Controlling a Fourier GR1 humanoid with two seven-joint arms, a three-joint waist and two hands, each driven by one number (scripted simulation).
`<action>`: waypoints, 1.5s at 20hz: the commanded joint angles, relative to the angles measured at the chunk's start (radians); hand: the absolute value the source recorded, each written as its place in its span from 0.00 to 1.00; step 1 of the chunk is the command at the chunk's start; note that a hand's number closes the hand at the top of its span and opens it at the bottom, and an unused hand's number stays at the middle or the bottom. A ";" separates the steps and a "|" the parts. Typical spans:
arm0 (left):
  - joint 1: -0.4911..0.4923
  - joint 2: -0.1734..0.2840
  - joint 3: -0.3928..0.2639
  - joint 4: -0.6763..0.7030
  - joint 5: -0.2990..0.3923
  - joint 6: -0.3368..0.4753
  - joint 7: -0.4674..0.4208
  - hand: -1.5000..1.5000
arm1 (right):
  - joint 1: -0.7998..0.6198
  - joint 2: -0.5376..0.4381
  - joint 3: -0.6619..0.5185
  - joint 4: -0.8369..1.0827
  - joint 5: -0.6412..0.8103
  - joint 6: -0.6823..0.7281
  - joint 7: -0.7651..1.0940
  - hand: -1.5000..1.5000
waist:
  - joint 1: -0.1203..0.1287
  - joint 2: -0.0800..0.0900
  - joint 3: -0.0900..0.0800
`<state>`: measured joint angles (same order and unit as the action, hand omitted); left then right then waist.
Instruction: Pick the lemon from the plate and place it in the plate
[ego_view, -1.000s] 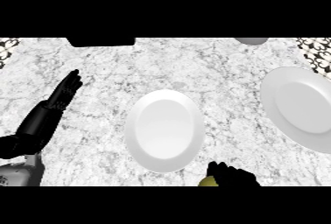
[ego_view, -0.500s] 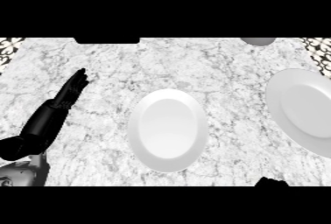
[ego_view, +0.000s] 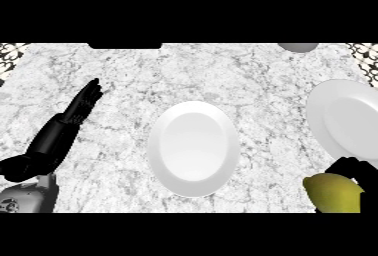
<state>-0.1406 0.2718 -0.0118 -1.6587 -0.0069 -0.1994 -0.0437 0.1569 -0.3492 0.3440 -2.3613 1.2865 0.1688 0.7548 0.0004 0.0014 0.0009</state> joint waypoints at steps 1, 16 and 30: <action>0.037 -0.014 -0.017 -0.049 -0.014 0.003 0.017 0.50 | -0.011 -0.032 -0.249 0.109 -0.207 -0.115 -0.147 1.00 | 0.002 0.000 0.001; -0.044 0.005 0.049 0.019 0.000 -0.051 0.027 0.50 | -0.340 -0.136 -0.563 0.828 -0.371 -0.253 -0.478 1.00 | 0.006 0.001 -0.001; -0.027 -0.040 0.037 0.033 -0.035 -0.044 0.004 0.50 | -0.499 -0.135 -0.681 1.440 -0.488 -0.464 -0.848 0.00 | 0.003 0.000 0.000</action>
<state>-0.1787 0.2350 0.0193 -1.6507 -0.0298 -0.2357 -0.0123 -0.3350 -0.4885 -0.3144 -0.9696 0.8420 -0.2441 0.0166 0.0120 0.0042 0.0014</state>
